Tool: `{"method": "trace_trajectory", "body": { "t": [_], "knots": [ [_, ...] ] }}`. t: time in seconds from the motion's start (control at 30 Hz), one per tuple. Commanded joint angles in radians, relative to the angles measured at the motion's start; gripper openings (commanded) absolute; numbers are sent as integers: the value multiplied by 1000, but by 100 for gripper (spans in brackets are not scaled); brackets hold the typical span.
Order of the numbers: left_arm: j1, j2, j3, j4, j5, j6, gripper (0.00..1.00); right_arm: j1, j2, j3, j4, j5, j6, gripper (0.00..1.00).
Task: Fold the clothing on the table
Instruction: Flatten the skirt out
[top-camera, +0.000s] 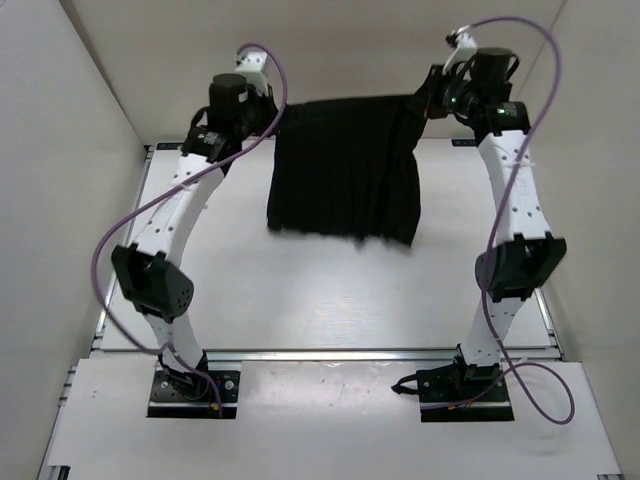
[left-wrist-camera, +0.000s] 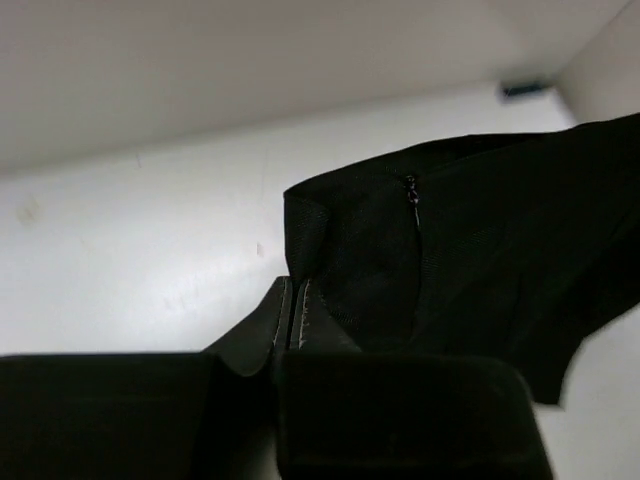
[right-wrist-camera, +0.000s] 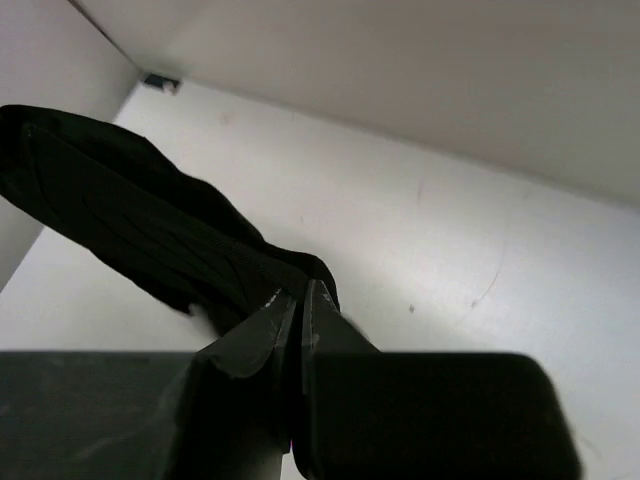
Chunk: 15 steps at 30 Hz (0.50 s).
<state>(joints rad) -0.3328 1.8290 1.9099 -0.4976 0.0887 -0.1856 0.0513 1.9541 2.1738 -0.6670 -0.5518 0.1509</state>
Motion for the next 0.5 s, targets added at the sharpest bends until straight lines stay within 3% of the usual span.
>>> {"method": "trace_trajectory", "body": {
  "t": [0.0,0.1,0.2,0.3,0.37,0.47],
  "knots": [
    [0,-180,92,22,-69,46,0,25,-197,118,43,70,-48,0],
    [-23,-330,-62,50,-67,54,0,58,-386,-93,87,116,-74,0],
    [-57,-478,-306,102,-81,49,0,38,-617,-562,228,99,-53,1],
    [-86,-653,-538,103,-64,14,0,18,-815,-848,209,102,-24,0],
    [-148,-808,-658,79,-108,-3,0,59,-909,-902,120,134,-36,0],
    [-176,-930,-648,-14,-132,-41,0,123,-1014,-884,12,187,-2,0]
  ]
}}
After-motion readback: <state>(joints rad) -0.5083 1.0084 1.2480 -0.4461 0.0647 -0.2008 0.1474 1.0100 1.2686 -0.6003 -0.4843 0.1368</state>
